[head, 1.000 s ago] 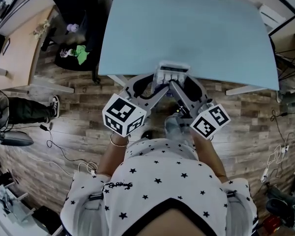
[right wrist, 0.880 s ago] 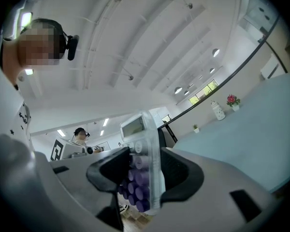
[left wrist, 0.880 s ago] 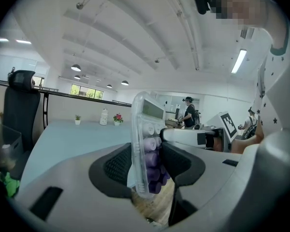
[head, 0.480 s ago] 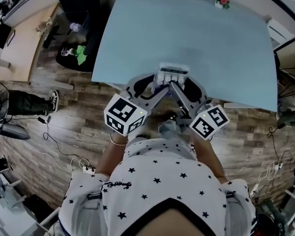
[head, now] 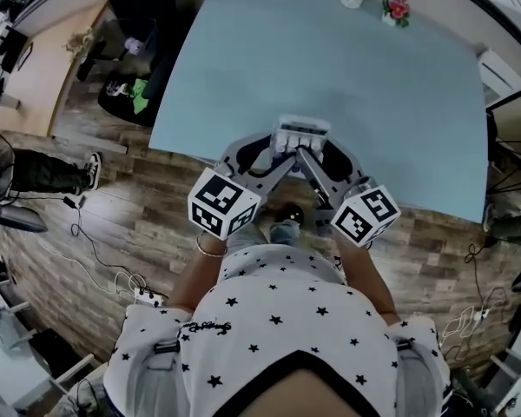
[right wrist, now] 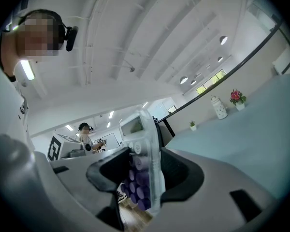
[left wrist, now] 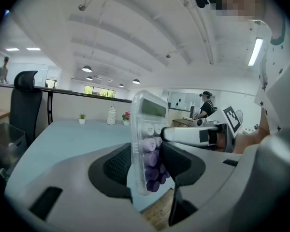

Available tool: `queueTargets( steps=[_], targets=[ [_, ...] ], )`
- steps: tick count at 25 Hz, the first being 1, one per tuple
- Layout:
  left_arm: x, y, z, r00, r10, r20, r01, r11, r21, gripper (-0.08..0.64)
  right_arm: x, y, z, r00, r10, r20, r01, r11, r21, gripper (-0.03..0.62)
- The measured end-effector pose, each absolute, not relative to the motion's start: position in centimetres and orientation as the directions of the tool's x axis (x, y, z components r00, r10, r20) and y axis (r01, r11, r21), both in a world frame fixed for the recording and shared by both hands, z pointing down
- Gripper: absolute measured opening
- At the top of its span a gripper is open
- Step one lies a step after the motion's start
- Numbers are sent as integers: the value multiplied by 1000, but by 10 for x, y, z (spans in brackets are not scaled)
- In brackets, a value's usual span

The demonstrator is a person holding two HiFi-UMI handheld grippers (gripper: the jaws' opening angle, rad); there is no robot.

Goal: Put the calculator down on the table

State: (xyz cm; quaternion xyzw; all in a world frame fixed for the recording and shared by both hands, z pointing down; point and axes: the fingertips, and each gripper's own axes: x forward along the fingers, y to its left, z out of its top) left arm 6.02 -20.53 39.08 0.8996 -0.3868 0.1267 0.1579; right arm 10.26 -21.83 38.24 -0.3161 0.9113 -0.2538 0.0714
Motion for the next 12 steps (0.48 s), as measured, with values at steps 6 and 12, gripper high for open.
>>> queueTargets(
  steps=[6,12],
  targets=[
    [64,-214,406,661,-653,369,-743,-638,202,219,106,-228,397,-791,-610,56,-546,660,-517,184],
    [68,-233,426,670,-630,393,-735,-637,233,219,111,-246,418,-781,-615,109,-567,626,-535,184]
  ],
)
